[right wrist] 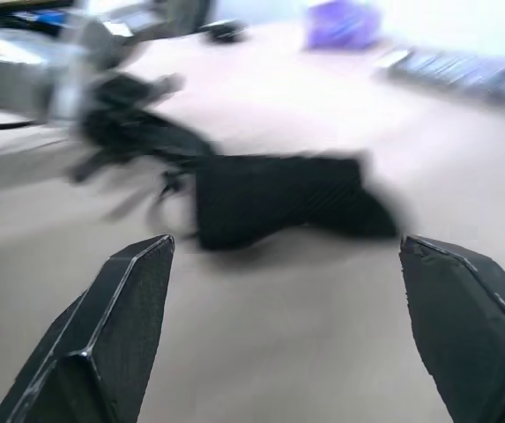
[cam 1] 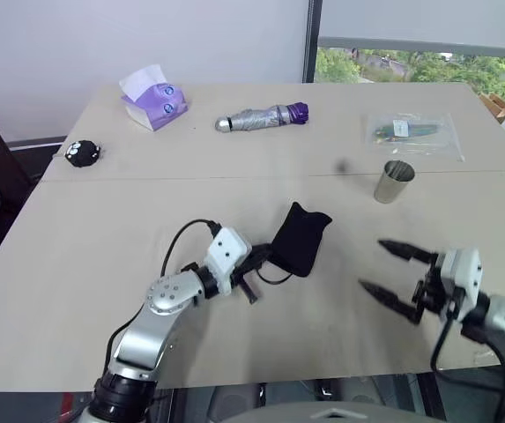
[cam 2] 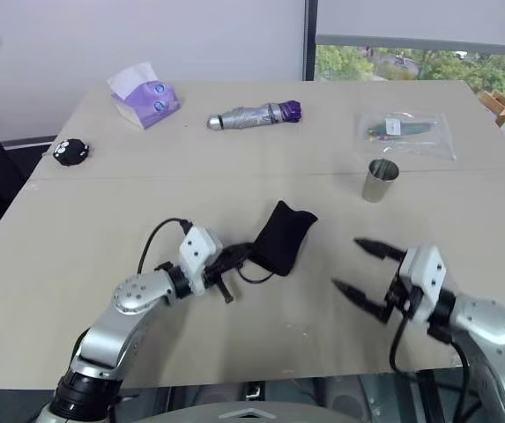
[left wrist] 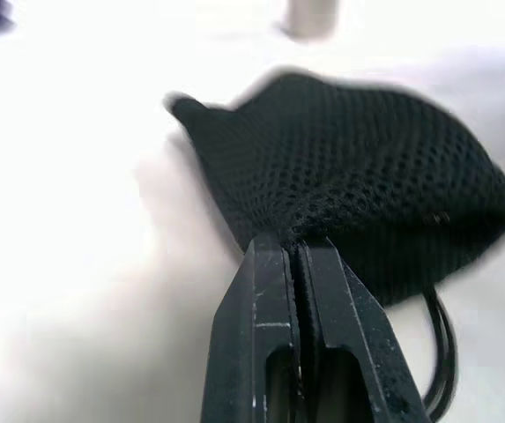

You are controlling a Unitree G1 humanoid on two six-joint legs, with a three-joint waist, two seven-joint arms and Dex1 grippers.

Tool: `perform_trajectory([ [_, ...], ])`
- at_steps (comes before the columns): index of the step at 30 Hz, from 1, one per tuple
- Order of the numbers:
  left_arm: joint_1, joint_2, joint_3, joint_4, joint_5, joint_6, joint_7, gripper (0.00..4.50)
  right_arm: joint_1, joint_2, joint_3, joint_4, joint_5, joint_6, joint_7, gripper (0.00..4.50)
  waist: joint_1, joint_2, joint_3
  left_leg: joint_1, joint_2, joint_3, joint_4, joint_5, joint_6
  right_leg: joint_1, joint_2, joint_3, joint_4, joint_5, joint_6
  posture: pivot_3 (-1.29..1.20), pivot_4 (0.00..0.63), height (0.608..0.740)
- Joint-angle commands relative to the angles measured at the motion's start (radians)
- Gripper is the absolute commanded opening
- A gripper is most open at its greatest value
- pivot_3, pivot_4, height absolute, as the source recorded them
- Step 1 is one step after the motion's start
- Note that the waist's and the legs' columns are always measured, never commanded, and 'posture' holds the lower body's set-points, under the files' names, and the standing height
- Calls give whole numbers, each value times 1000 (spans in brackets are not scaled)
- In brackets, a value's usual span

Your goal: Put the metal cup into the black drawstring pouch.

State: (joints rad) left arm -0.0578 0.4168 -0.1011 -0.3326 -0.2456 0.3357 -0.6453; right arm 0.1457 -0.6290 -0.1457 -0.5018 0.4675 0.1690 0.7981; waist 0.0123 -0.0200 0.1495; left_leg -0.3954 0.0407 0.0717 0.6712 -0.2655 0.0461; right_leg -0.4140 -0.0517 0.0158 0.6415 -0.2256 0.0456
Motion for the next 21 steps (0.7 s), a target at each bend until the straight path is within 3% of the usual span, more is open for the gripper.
perform_trajectory([
  [1, -51, -32, 59, -59, -71, 67, 50, 27, -142, -46, 8, -5, -122, 86, -118, 4178, 0, 0, 0, 0, 0, 0, 0, 0, 0, 0, 1, 0, 0, 0, 0, 0, 150, 740],
  [6, -117, -83, 122, -89, -144, 156, 131, 27, -348, -87, 77, 114, -291, 120, -183, 4178, 1, 0, 0, -2, -2, -1, 0, 0, 0, 0, 2, 0, -1, 0, 0, 0, 150, 740],
  [10, -160, -135, 159, -107, -194, 224, 208, 27, -505, -148, 187, 339, -447, 90, -153, 4178, 0, -1, 1, -3, -3, -1, 0, 0, 0, 0, 2, 0, -2, 0, 0, 0, 150, 740],
  [17, -202, -164, 165, -104, -191, 270, 295, 27, -673, -216, 358, 620, -653, -93, -66, 4178, 0, -1, 1, -3, -3, 0, -1, 0, 0, 0, 3, 0, -2, 2, 4, 0, 150, 740],
  [19, -210, -167, 162, -101, -189, 272, 306, 0, -687, -222, 370, 643, -680, -113, -59, 2923, -1, -1, 1, -3, -3, -1, -1, 0, 0, 0, 3, 0, -2, 2, 4, 0, 150, 740],
  [21, -212, -170, 158, -101, -184, 274, 318, 0, -681, -239, 370, 641, -702, -126, -43, 2687, -1, -1, 1, -3, -3, -1, -1, 0, 0, 0, 3, 0, -3, 2, 4, 0, 150, 740],
])
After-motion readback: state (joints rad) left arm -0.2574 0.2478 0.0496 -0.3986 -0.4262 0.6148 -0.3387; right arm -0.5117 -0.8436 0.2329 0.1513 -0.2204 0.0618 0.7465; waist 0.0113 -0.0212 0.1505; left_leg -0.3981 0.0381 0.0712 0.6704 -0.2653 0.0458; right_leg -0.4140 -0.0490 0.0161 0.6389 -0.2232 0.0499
